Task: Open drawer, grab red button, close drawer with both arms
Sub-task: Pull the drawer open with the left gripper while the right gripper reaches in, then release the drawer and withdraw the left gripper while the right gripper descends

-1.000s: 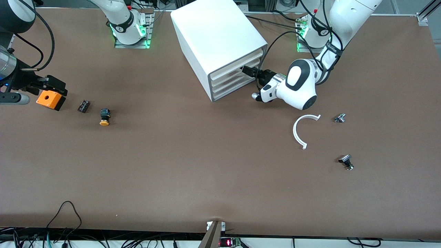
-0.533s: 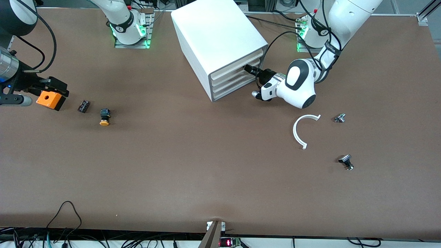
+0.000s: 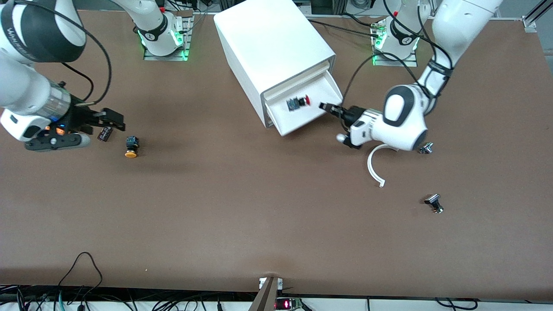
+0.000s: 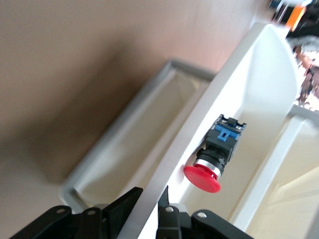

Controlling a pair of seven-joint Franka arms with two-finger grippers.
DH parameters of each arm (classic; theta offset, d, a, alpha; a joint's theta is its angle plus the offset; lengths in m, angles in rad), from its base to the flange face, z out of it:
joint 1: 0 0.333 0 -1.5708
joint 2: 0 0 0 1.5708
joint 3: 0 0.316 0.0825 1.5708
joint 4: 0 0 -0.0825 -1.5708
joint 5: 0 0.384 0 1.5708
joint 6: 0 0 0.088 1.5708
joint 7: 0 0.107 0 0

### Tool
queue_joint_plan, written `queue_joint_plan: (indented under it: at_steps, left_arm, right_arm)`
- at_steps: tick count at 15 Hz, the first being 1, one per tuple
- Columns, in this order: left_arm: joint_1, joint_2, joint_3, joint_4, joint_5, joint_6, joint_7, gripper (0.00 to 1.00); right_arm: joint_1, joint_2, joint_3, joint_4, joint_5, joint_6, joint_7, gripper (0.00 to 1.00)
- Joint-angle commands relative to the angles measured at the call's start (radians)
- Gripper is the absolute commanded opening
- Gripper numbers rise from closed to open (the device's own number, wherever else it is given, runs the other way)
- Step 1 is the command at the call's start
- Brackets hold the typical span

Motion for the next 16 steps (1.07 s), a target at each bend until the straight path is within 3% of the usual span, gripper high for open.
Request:
queue_joint_plan:
  at_steps: [1,4,5,11,14,16]
  left_arm:
    - [-0.015,0.026,0.051,0.04,0.066,0.089,-0.049,0.0]
    - [-0.013,0.025,0.057,0.041,0.064,0.108,-0.049,0.0]
    - [-0.011,0.023,0.057,0.04,0.063,0.111,-0.049,0.99]
    - [0.018,-0.065,0.058,0.041,0.093,0.172,-0.054,1.0]
    - [0.05,-0.156,0.072,0.076,0.297,0.21,-0.055,1.0]
    - [0.088,-0.217,0.095,0.121,0.343,0.211,-0.057,1.0]
  right_arm:
    - [0.046,0.058,0.034,0.1,0.039,-0.016,-0.012,1.0]
    - [0.067,0.119,0.141,0.199,0.075,-0.014,-0.044,1.0]
    - [0.095,0.142,0.167,0.233,0.069,-0.011,-0.071,1.0]
    - [0.297,0.348,0.174,0.509,0.066,0.087,-0.225,1.0]
    - [0.366,0.386,0.167,0.526,0.05,0.154,-0.246,1.0]
    - [0.426,0.414,0.163,0.528,0.046,0.185,-0.344,1.0]
